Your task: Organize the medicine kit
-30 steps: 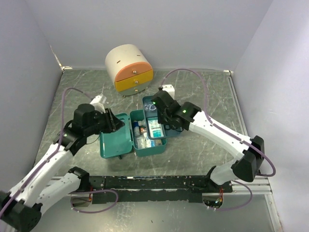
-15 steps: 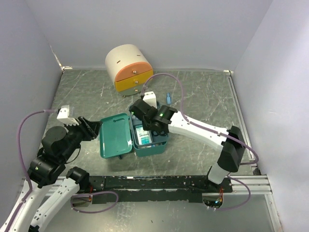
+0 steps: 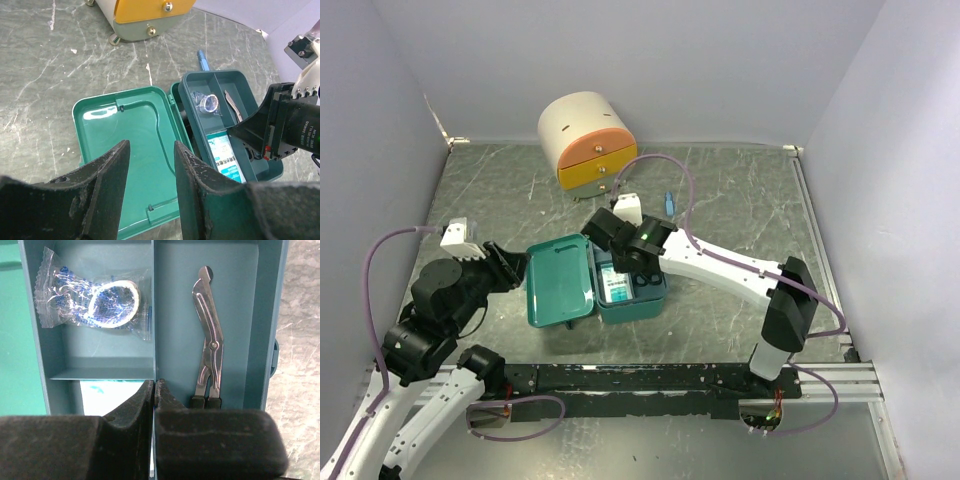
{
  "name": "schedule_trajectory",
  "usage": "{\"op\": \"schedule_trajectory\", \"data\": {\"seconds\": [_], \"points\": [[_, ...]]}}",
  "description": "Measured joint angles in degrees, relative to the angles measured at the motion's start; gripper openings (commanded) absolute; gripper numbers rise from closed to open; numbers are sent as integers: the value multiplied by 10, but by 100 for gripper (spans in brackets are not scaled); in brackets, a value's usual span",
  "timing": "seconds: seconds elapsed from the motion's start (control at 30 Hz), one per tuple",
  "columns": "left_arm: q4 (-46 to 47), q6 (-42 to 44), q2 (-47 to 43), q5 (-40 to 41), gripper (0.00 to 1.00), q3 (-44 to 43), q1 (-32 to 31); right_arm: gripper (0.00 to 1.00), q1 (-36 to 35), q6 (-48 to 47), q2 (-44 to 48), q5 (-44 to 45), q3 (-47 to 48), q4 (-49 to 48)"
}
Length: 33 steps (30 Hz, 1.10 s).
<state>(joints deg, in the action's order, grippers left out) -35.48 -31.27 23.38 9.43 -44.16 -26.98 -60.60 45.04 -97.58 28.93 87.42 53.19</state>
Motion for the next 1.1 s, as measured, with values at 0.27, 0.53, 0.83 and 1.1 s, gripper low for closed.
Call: {"op": "schedule_trajectory", "data": {"seconds": [0.27, 0.53, 0.83, 1.1], "points": [[0, 0, 0, 1, 52, 0, 0, 0, 0, 3, -19, 0, 0, 5], [0, 0, 4, 2, 53, 0, 0, 0, 0, 1, -20, 1, 0, 2], [0, 0, 20, 2, 53, 0, 0, 0, 4, -10, -20, -11, -6, -13], [0, 0, 22, 2, 53, 0, 0, 0, 15, -13, -20, -30, -30, -37]]}}
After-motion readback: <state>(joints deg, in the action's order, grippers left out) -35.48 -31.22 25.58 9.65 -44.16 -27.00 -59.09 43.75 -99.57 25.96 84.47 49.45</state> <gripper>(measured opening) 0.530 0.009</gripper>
